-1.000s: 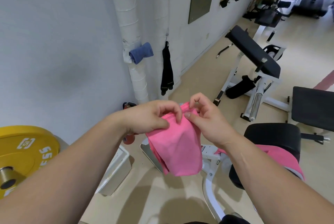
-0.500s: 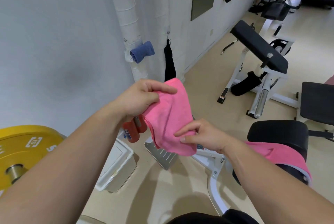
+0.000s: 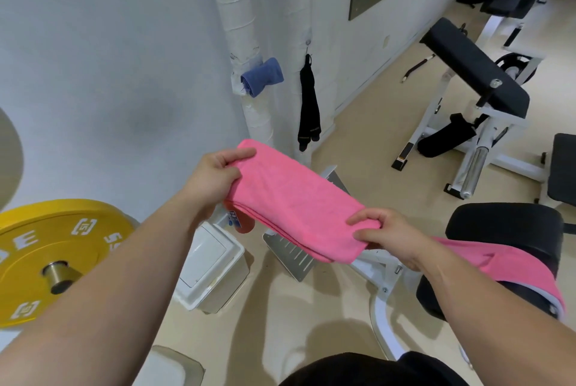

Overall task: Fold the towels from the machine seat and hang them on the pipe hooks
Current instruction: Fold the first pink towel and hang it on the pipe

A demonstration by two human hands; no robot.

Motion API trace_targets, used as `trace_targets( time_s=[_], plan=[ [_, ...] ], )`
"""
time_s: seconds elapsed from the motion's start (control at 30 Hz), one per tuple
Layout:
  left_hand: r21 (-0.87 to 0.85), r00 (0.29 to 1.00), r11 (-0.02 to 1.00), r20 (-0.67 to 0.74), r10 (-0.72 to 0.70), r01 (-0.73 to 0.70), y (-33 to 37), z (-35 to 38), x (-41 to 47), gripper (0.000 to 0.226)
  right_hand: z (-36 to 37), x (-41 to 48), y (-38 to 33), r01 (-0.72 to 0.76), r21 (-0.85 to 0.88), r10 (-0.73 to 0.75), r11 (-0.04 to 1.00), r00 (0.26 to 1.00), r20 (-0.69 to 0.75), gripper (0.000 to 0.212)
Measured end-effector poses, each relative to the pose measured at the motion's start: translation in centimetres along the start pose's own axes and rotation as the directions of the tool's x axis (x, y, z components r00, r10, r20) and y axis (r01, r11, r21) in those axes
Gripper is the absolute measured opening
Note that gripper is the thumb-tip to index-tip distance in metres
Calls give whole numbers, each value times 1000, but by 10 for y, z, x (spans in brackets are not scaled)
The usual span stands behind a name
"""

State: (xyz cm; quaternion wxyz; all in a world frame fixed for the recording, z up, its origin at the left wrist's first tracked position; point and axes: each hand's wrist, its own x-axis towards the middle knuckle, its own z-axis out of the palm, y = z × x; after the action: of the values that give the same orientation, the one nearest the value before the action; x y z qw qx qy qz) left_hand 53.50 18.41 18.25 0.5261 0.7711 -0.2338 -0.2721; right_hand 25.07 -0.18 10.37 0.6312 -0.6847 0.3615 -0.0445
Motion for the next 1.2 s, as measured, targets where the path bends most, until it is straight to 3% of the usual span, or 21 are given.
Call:
trace_targets(
  time_s=[0.1,0.17,0.3,0.47,0.57,0.63,0.77,0.93,1.07,1.2],
  plan=[
    [20,998,998,37,-59,58,-26,0,-7,59,-4,-7,2,-10,279,47,960,991,-127,26],
    [-36,994,995,61,-86,89,-40,2,-13,57,-3,-9,2,3,371,77,929,977,-199,26],
    [-69,990,991,87,-107,113,-59,14,-29,59,5,-9,7,4,258,79,966,948,-310,29],
    [-34,993,996,92,-78,81,-74,22,-51,72,18,-11,5,6,122,27,993,963,-268,47],
    [53,993,998,118,-31,25,-74,30,-68,76,31,-5,1,39,-214,-97,976,960,-264,60],
    [120,990,992,139,7,-24,-74,38,-74,75,47,-2,-8,71,-336,-155,939,961,-230,65],
    [171,980,978,176,92,-123,-71,56,-84,67,82,-4,-30,189,-329,-258,925,949,-179,67],
    [107,969,977,187,163,-185,-62,69,-98,45,107,-13,-47,310,-259,-357,915,920,-160,57],
    [-23,982,989,121,146,-144,-55,70,-105,35,121,-21,-57,359,-197,-391,912,906,-162,65],
    [-170,983,977,109,150,-130,-43,63,-107,36,130,-25,-67,347,-30,-348,937,924,-159,75]
  ],
)
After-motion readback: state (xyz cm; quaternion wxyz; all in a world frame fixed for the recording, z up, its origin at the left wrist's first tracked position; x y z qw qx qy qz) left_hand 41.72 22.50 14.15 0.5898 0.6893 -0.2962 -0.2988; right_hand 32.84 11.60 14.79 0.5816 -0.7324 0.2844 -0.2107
